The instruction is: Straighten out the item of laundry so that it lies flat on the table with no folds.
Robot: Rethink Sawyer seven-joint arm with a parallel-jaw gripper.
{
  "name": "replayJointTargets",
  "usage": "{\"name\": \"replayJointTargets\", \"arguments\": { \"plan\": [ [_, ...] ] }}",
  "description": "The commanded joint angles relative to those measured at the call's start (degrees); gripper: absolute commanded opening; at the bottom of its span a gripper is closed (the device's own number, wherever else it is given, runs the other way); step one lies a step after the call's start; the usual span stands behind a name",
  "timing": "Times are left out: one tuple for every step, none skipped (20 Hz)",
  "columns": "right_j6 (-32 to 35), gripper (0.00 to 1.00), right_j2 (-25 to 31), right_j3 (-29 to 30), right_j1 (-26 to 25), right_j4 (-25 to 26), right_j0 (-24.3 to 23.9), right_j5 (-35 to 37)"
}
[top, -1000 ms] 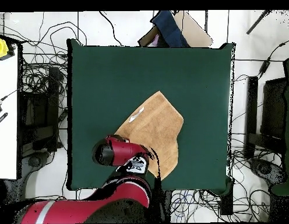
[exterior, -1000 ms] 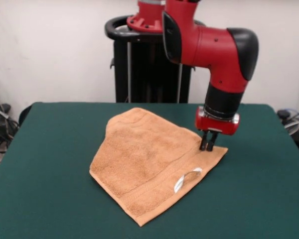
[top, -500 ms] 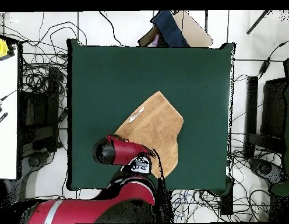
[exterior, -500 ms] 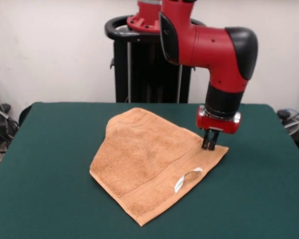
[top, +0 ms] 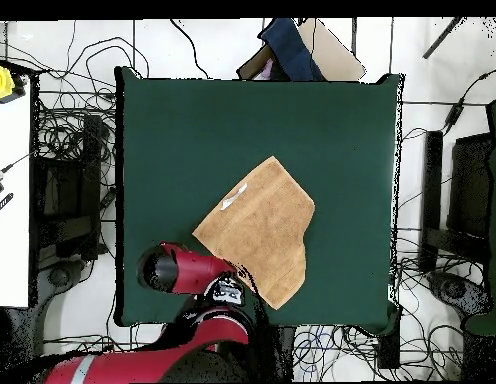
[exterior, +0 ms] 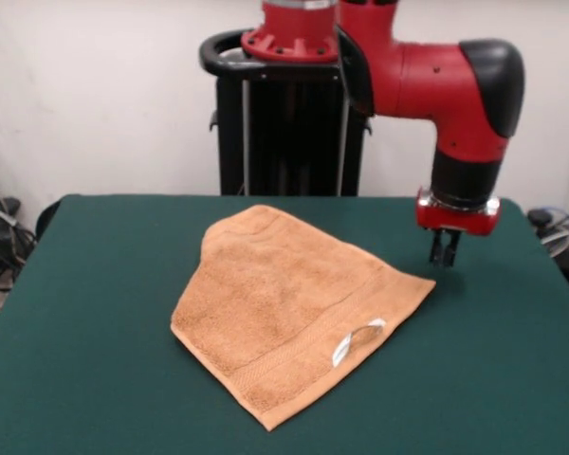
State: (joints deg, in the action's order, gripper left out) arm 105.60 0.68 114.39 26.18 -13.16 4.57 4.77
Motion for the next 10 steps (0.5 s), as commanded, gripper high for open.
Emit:
{"name": "replayJointTargets", "arguments": {
  "plan": [
    [14.6,0.0,-4.7,-1.84,-1.43,-4.58,10.01,-2.13],
    [12.97,0.0,-9.78,-3.49,-1.41,-4.11,12.64,-1.29],
    [11.35,0.0,-14.85,-5.15,-1.39,-3.63,15.27,-0.45],
    [10.52,0.0,-19.51,-6.62,-0.74,-3.32,18.0,2.21],
    [10.38,0.0,-23.25,-8.0,-0.7,-3.41,20.43,4.48],
    [10.68,0.0,-26.03,-8.84,-0.5,-3.65,22.49,5.99],
    [10.8,0.0,-29.09,-10.08,-0.77,-3.85,24.68,7.39],
    [11.6,0.0,-31.34,-10.39,-0.81,-4.63,26.56,6.97],
    [12.0,0.0,-32.44,-10.66,-0.73,-4.95,27.4,6.42],
    [12.4,0.0,-33.54,-10.92,-0.66,-5.27,28.23,5.87]
  ]
}}
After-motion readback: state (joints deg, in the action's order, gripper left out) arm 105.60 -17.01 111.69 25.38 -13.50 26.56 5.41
